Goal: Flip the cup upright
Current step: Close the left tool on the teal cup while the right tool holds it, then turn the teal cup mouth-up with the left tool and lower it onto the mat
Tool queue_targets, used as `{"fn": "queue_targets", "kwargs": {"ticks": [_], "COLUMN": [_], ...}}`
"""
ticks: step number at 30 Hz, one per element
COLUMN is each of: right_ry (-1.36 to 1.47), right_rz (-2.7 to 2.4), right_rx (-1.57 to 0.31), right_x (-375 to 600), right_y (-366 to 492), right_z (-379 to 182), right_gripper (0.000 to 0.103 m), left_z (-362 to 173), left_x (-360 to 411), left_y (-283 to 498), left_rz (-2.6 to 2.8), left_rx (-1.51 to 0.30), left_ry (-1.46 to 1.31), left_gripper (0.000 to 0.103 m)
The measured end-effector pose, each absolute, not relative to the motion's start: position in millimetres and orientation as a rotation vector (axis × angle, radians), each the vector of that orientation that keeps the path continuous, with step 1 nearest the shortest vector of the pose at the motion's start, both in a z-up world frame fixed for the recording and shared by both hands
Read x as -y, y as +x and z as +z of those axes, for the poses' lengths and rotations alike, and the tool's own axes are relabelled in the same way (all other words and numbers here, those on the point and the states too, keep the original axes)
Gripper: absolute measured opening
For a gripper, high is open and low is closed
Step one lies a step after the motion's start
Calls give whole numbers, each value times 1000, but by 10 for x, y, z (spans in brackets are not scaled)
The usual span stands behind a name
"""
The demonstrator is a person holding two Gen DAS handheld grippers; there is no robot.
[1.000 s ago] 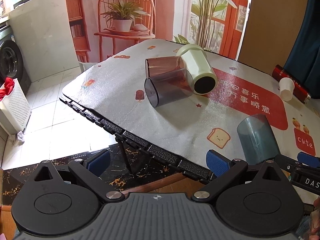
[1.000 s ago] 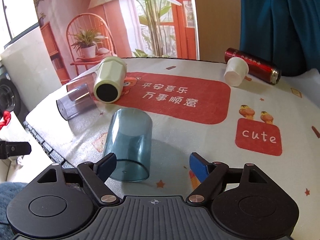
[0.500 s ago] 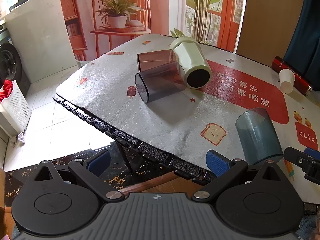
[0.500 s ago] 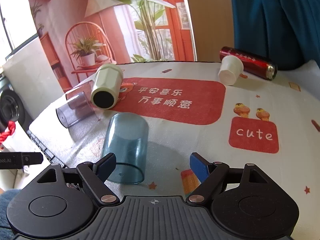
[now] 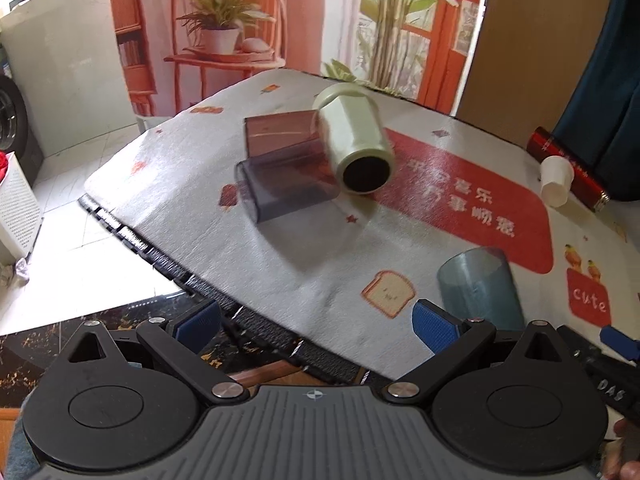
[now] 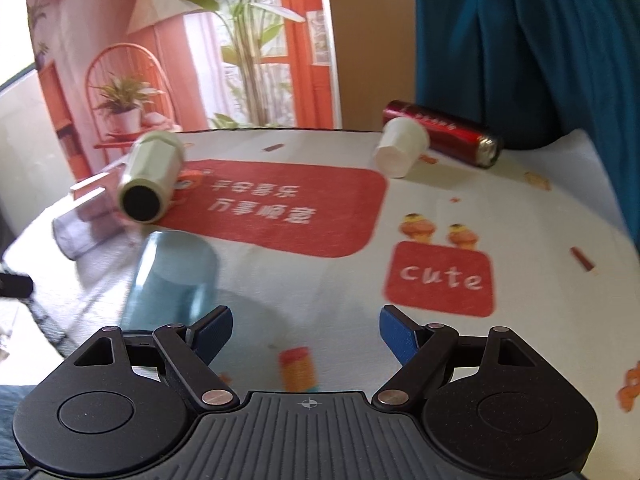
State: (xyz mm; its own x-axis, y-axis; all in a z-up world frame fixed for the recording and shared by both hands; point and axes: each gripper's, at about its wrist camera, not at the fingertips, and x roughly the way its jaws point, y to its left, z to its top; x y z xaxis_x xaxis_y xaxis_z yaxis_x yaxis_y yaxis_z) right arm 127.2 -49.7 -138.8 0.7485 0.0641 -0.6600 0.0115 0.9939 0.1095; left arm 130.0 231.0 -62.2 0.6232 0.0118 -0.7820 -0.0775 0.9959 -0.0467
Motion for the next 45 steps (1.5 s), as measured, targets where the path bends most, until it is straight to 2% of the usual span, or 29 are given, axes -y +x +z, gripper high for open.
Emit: {"fn": "queue_targets", "kwargs": {"ticks": [13,21,22,26,27,28,40,45], "right_ry": [64,81,80,78,77,77,58,44], "right_rz": [-57,-55,-54,-47,-46,-44,-19,1], "right_rx": [-748,-756,-757,-765,-766,-768,-770,-773], "right_x": [628,662,665,652,647,641,557,490], "right_y": [1328,1350,1354,1368,1374,1378,1401,1410], "right_z": [-1489,-1508,-1512,-1529,-1533,-1535,-1538,-1539], "right_gripper": [78,78,78,78,78,78,78,78], "left_z": [-794,-1000,-1026,-1101,-1112,-1122,-918,-846], "left_x": [-1520,-1290,-1257,-1275,-1284,-1302,-1770,-1951], "left_y": [1800,2009,2030,2044,2040,2037,1804,1949], "left_rz": [-141,-184,-178,-202,-209,-219,-196,-115], "left_rx": [-995,-1064,-1072,-1095,-1093,-1095,-955,-907], "left_ry": [-76,-77,-63,-82,-82,-84,-137,-127], "left_gripper": [102,101,100,86,76,72,70,70]}}
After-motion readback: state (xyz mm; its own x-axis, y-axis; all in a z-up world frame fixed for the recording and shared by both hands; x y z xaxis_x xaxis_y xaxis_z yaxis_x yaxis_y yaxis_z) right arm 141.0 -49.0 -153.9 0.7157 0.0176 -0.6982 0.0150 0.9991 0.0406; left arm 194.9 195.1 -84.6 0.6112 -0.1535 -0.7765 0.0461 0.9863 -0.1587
